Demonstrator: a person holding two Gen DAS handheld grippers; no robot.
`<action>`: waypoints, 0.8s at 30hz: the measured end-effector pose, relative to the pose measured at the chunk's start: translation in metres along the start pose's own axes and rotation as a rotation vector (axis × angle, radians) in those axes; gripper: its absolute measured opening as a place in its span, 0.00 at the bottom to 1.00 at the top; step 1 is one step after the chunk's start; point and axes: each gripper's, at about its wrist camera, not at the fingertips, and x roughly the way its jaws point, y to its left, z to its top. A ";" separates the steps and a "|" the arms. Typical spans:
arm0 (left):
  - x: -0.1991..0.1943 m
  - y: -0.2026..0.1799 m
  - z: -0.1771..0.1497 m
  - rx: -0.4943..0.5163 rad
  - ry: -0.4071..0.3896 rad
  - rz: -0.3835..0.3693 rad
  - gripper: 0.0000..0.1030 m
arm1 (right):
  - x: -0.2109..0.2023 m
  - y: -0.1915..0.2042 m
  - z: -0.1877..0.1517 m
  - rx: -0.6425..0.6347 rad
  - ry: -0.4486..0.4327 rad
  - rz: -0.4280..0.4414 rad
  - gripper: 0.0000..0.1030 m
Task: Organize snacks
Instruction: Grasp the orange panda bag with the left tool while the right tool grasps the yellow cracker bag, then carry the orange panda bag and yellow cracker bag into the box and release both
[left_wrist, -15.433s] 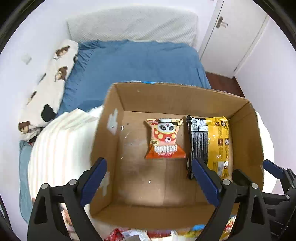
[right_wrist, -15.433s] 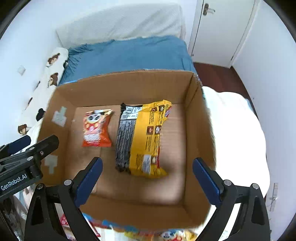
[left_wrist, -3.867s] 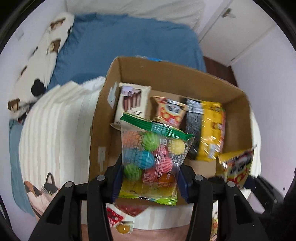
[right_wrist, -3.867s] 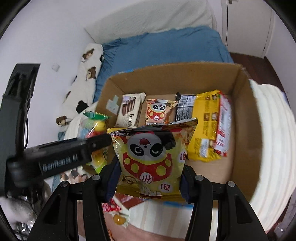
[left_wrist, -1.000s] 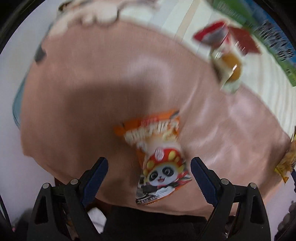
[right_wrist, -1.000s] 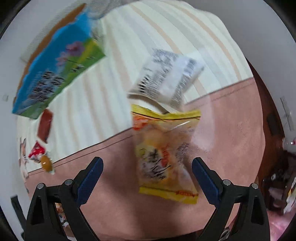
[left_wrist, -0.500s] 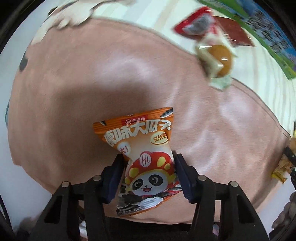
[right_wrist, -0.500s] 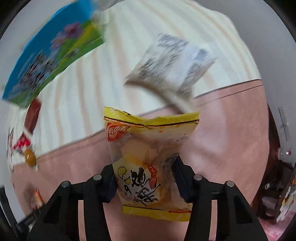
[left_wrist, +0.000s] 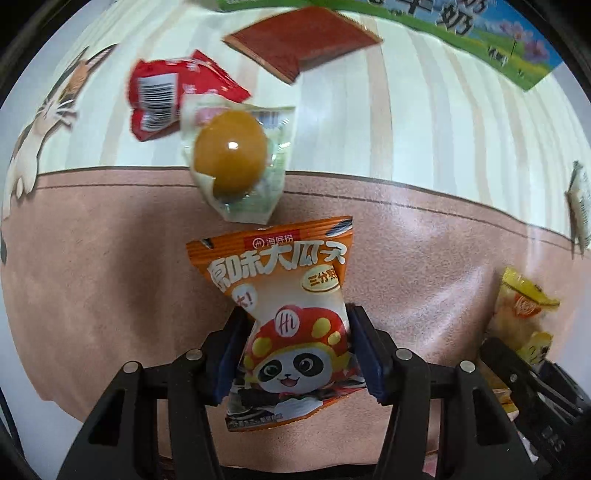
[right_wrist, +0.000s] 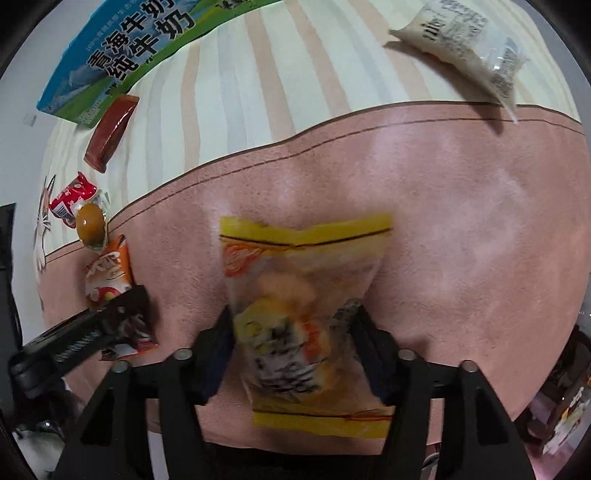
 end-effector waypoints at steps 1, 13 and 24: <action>0.003 -0.003 0.002 0.013 0.009 0.009 0.53 | 0.003 0.003 0.001 -0.007 0.009 -0.010 0.68; -0.004 -0.013 0.019 0.044 -0.026 0.019 0.48 | 0.015 0.028 -0.025 -0.125 -0.064 -0.111 0.53; -0.079 -0.040 0.058 0.082 -0.133 -0.090 0.47 | -0.039 0.032 0.003 -0.064 -0.134 0.073 0.48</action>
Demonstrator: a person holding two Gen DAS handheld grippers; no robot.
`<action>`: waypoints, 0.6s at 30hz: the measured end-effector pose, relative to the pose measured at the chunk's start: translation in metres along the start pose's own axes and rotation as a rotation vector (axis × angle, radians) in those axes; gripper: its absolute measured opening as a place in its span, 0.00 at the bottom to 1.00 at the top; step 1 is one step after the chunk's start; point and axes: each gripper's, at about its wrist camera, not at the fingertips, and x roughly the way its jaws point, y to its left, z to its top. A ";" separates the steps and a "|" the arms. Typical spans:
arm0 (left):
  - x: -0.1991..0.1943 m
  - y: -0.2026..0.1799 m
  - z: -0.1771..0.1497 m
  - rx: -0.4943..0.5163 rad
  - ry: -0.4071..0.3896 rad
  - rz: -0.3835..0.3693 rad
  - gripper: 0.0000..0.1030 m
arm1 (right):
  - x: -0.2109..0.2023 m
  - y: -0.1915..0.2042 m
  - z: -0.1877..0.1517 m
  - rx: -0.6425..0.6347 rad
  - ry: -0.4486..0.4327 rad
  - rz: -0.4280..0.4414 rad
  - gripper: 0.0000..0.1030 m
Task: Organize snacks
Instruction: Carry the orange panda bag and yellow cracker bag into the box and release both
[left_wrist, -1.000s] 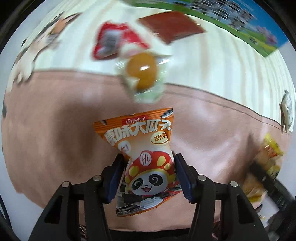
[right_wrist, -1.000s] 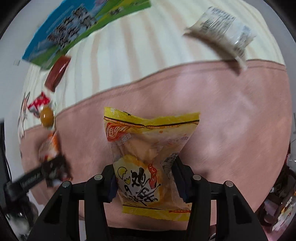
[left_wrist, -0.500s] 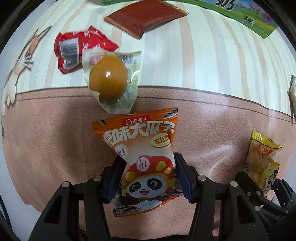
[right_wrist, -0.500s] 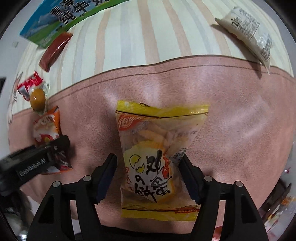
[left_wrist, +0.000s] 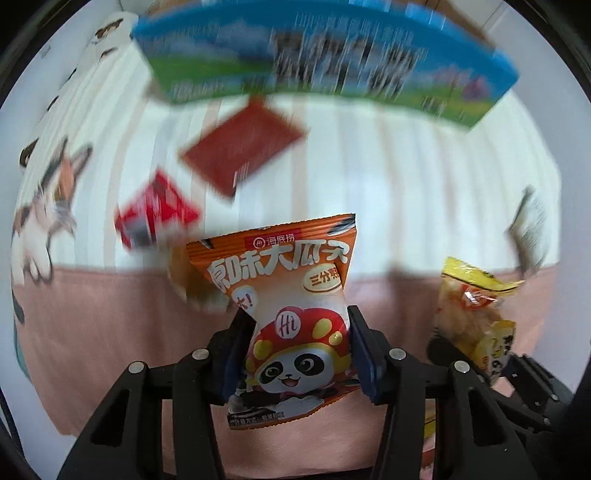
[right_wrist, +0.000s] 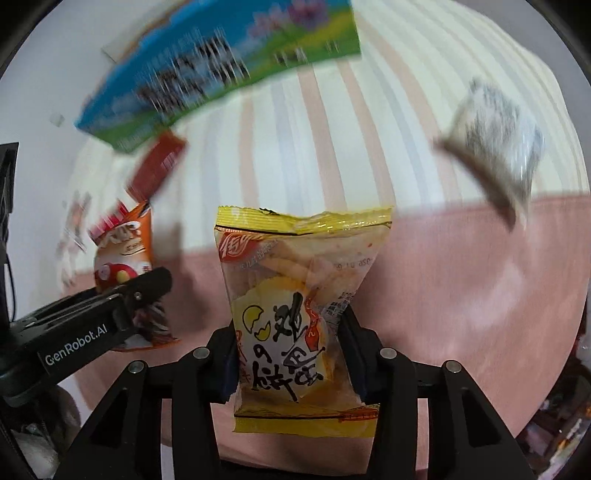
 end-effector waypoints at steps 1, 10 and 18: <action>-0.010 -0.002 0.010 0.001 -0.015 -0.015 0.47 | -0.008 0.001 0.009 0.008 -0.013 0.024 0.48; -0.093 0.011 0.125 0.007 -0.160 -0.056 0.47 | -0.098 0.047 0.125 -0.061 -0.207 0.111 0.48; -0.121 0.028 0.211 0.029 -0.190 0.017 0.47 | -0.116 0.074 0.234 -0.098 -0.251 0.060 0.48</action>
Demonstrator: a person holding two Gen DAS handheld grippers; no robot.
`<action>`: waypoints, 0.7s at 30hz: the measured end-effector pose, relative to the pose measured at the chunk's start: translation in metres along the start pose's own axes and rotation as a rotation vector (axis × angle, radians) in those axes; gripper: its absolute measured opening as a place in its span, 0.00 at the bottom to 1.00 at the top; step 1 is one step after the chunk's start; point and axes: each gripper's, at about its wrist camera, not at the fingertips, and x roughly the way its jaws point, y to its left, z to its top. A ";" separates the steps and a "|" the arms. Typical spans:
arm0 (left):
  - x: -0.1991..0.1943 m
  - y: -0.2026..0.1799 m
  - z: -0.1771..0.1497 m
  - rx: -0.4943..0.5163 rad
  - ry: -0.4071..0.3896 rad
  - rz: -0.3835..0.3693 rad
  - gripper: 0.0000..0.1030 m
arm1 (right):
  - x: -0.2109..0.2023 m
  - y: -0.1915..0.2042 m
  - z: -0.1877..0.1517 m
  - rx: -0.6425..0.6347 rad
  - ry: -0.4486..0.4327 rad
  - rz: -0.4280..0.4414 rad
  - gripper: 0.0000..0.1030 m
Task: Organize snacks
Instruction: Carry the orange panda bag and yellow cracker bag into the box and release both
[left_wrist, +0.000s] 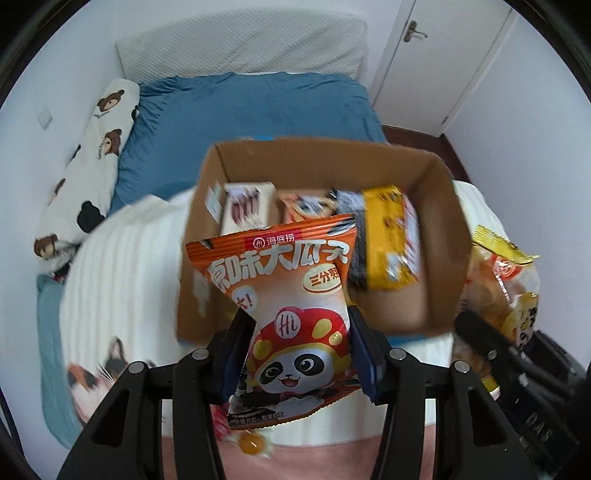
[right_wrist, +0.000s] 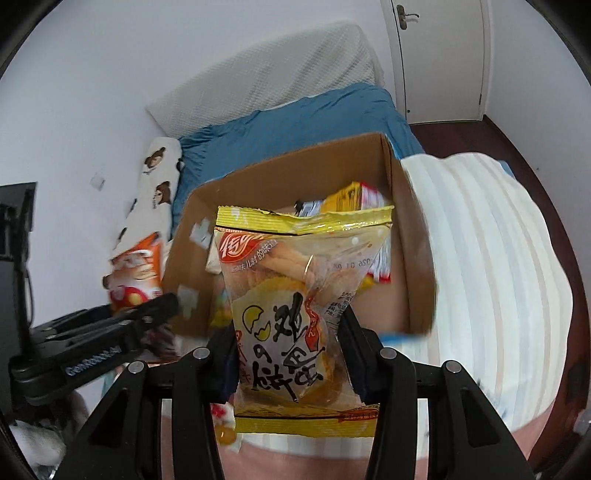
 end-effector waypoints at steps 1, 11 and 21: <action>0.005 0.005 0.013 -0.001 0.011 0.009 0.47 | -0.001 -0.010 0.014 0.004 0.010 -0.005 0.48; 0.098 0.042 0.055 0.026 0.203 0.147 0.48 | 0.091 -0.037 0.063 0.062 0.165 -0.096 0.48; 0.154 0.055 0.036 -0.001 0.373 0.104 0.87 | 0.144 -0.040 0.054 0.017 0.329 -0.136 0.94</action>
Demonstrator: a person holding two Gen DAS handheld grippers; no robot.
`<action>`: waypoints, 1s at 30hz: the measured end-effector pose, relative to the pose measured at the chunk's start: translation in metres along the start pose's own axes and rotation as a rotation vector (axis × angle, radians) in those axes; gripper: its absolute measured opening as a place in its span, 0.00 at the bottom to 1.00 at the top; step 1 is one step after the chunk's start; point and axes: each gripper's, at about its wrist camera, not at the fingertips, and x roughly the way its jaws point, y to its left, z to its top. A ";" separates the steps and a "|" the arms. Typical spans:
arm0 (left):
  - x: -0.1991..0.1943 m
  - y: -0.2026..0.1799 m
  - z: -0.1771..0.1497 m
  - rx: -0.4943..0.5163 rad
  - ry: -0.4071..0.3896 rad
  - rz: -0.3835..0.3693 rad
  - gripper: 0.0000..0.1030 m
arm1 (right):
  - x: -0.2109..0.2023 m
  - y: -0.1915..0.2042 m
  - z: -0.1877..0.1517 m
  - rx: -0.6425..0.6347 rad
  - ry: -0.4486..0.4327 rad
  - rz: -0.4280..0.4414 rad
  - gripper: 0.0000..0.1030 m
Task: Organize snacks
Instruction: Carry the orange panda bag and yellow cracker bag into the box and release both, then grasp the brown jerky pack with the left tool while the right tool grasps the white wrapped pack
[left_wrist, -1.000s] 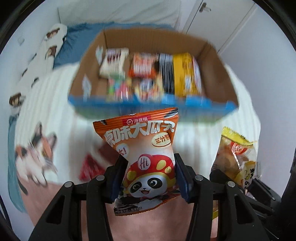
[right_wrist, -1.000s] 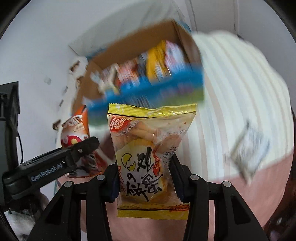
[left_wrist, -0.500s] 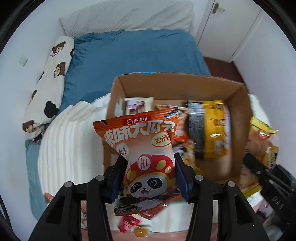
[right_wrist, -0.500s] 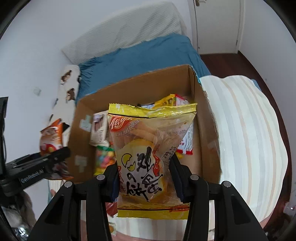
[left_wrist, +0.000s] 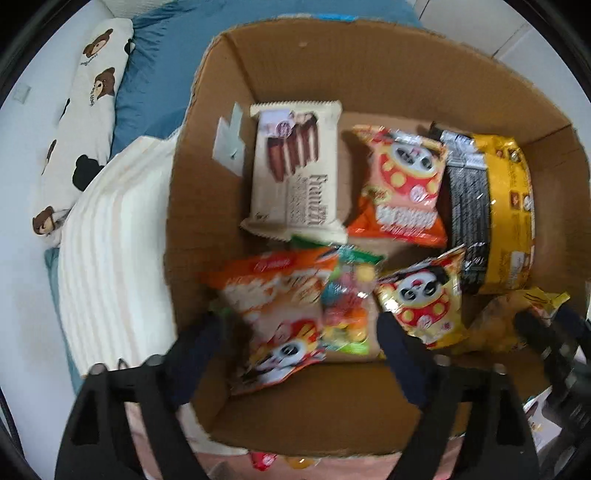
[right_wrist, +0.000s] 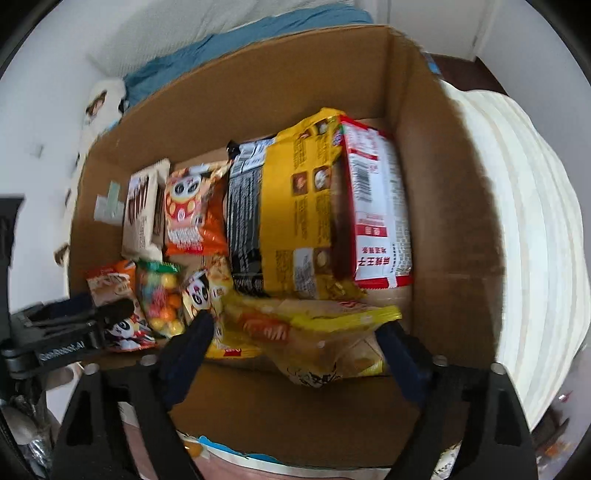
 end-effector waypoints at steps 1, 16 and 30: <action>-0.001 0.000 -0.001 -0.006 -0.006 -0.007 0.89 | 0.002 0.003 0.000 -0.017 -0.001 -0.015 0.96; -0.056 -0.006 -0.035 -0.056 -0.207 -0.036 0.94 | -0.030 -0.001 -0.018 -0.033 -0.096 -0.042 0.96; -0.128 -0.014 -0.120 -0.015 -0.524 0.014 0.94 | -0.104 0.007 -0.078 -0.078 -0.320 -0.078 0.96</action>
